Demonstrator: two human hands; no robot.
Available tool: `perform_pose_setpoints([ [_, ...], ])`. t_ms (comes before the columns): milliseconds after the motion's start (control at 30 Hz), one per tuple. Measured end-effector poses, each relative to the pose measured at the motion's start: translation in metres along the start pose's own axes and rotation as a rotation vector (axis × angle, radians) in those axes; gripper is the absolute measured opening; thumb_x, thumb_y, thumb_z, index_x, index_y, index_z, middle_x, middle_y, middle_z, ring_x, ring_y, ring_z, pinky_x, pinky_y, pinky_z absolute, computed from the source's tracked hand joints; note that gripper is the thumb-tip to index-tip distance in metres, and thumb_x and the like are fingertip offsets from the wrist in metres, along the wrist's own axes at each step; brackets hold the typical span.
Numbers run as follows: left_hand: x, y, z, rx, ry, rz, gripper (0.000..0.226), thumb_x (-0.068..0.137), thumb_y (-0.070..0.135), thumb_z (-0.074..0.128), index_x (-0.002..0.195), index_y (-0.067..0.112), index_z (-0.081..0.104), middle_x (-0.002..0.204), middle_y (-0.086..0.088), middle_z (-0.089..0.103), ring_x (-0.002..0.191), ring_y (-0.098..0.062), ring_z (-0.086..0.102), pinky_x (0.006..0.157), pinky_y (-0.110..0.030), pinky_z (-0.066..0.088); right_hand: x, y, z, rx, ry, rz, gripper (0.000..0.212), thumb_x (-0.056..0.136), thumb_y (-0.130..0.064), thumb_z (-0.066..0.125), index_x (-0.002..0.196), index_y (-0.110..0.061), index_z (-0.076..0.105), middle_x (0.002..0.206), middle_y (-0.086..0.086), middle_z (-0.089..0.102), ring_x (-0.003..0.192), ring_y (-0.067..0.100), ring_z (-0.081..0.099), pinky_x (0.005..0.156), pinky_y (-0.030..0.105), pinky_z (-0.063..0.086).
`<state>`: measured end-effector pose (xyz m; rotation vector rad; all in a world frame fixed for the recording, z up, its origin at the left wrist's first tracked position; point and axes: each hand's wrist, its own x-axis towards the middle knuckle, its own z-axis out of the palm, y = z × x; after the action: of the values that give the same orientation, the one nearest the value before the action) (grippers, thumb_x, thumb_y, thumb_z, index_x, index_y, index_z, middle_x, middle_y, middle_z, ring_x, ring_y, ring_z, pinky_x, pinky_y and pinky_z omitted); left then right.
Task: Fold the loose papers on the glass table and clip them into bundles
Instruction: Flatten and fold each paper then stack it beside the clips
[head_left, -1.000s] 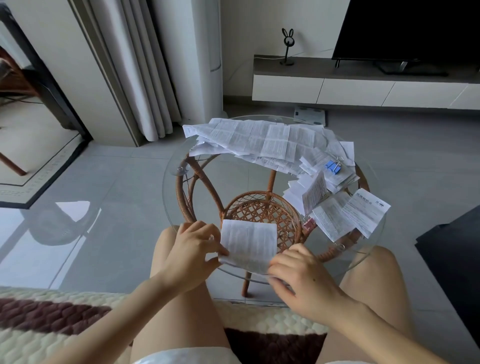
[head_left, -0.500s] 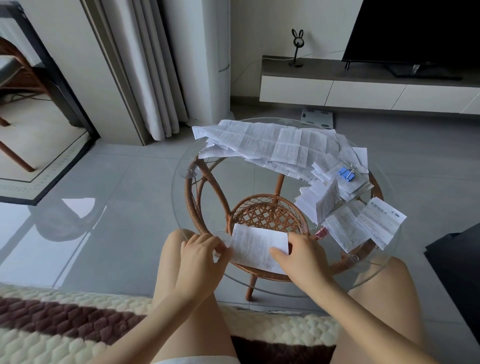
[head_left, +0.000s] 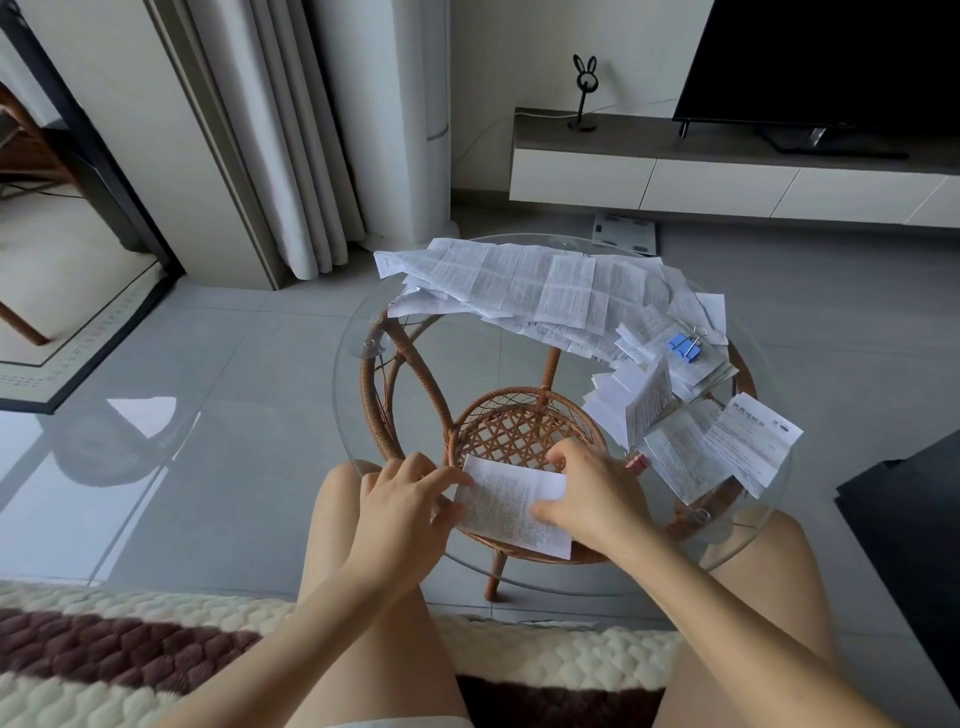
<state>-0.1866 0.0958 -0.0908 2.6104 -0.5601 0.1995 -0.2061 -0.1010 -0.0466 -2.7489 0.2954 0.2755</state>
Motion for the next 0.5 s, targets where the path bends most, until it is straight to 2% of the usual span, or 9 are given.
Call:
perform_pose_setpoints([
  [100, 0.006, 0.002, -0.006, -0.019, -0.089, -0.038, 0.026, 0.088, 0.031, 0.064, 0.113, 0.037, 0.064, 0.105, 0.008, 0.056, 0.1, -0.016, 0.051, 0.081, -0.029, 0.034, 0.007, -0.003, -0.005, -0.02, -0.064, -0.006, 0.038, 0.076, -0.036, 0.075, 0.107, -0.022, 0.06, 0.111, -0.006, 0.061, 0.098, 0.014, 0.053, 0.073, 0.024, 0.036],
  [167, 0.011, 0.004, -0.008, -0.027, -0.13, -0.052, 0.034, 0.089, 0.031, 0.062, 0.122, 0.037, 0.057, 0.111, 0.009, 0.054, 0.106, -0.015, 0.048, 0.086, -0.028, 0.033, 0.008, -0.005, -0.003, -0.027, -0.06, -0.023, 0.032, 0.077, -0.029, 0.074, 0.106, -0.02, 0.061, 0.111, -0.003, 0.058, 0.1, 0.016, 0.051, 0.075, 0.025, 0.04],
  [267, 0.02, 0.007, -0.008, -0.05, -0.187, -0.077, 0.054, 0.087, 0.026, 0.064, 0.136, 0.032, 0.042, 0.119, 0.008, 0.052, 0.113, -0.015, 0.046, 0.094, -0.027, 0.034, 0.002, -0.006, -0.001, 0.028, -0.01, -0.054, 0.025, 0.082, -0.012, 0.065, 0.102, -0.018, 0.051, 0.105, -0.001, 0.056, 0.093, 0.016, 0.05, 0.074, 0.021, 0.041],
  [333, 0.025, 0.009, -0.008, -0.022, -0.242, -0.092, 0.063, 0.087, 0.027, 0.065, 0.143, 0.029, 0.035, 0.124, 0.006, 0.052, 0.116, -0.015, 0.046, 0.099, -0.026, 0.035, -0.004, -0.005, 0.002, 0.119, -0.002, -0.074, 0.032, 0.083, -0.001, 0.058, 0.106, -0.019, 0.045, 0.097, -0.004, 0.054, 0.087, 0.014, 0.049, 0.065, 0.019, 0.039],
  [433, 0.034, 0.016, -0.01, -0.085, -0.304, -0.147, 0.063, 0.086, 0.034, 0.067, 0.141, 0.023, 0.039, 0.125, 0.002, 0.055, 0.111, -0.017, 0.052, 0.093, -0.026, 0.044, -0.01, -0.001, 0.001, 0.34, 0.036, -0.109, 0.044, 0.079, 0.001, 0.064, 0.116, -0.021, 0.054, 0.098, -0.007, 0.058, 0.092, 0.011, 0.055, 0.063, 0.015, 0.039],
  [500, 0.042, 0.022, -0.017, -0.291, -0.332, -0.215, 0.04, 0.085, 0.034, 0.068, 0.119, 0.017, 0.058, 0.106, 0.003, 0.064, 0.091, -0.015, 0.06, 0.075, -0.026, 0.05, -0.012, 0.006, -0.009, 0.501, 0.057, -0.124, 0.039, 0.075, -0.003, 0.072, 0.108, -0.021, 0.063, 0.101, -0.008, 0.066, 0.096, 0.009, 0.06, 0.072, 0.017, 0.046],
])
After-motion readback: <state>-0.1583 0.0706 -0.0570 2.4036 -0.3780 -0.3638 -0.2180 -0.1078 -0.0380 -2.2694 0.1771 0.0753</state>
